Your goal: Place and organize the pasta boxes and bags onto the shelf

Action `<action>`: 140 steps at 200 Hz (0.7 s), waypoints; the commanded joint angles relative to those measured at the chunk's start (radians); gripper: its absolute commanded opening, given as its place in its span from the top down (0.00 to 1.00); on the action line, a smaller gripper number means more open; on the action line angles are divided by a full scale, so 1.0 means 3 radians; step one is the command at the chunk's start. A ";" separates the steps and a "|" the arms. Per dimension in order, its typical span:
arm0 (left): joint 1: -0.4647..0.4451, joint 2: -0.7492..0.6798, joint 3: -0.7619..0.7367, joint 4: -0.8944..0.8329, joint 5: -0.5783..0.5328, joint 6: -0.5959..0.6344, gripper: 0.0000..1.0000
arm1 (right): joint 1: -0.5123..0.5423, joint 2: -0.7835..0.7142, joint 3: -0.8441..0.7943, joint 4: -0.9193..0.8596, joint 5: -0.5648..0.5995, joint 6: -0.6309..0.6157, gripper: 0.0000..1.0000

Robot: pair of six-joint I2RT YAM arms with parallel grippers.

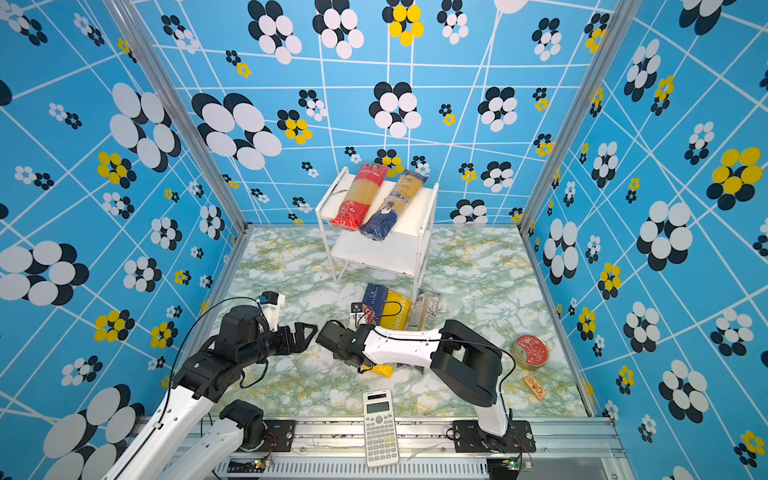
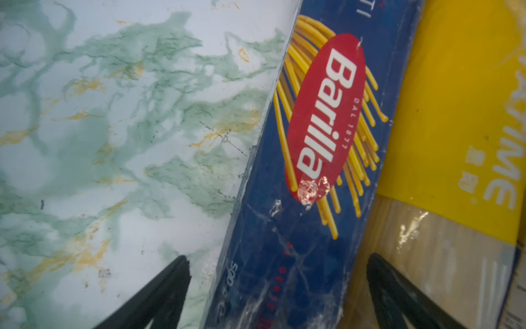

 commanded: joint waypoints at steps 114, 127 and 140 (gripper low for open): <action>0.0042 0.0037 -0.0048 0.0033 0.0025 -0.0083 0.01 | 0.0020 0.0246 0.0080 0.0571 -0.0526 -0.0451 0.10; 0.0044 0.0031 -0.0050 0.0023 0.0024 -0.0097 0.01 | 0.0014 0.0246 0.0082 0.0549 -0.0513 -0.0457 0.10; 0.0044 0.0026 -0.0073 0.0022 0.0029 -0.0113 0.01 | 0.0015 0.0222 0.0073 0.0521 -0.0504 -0.0458 0.07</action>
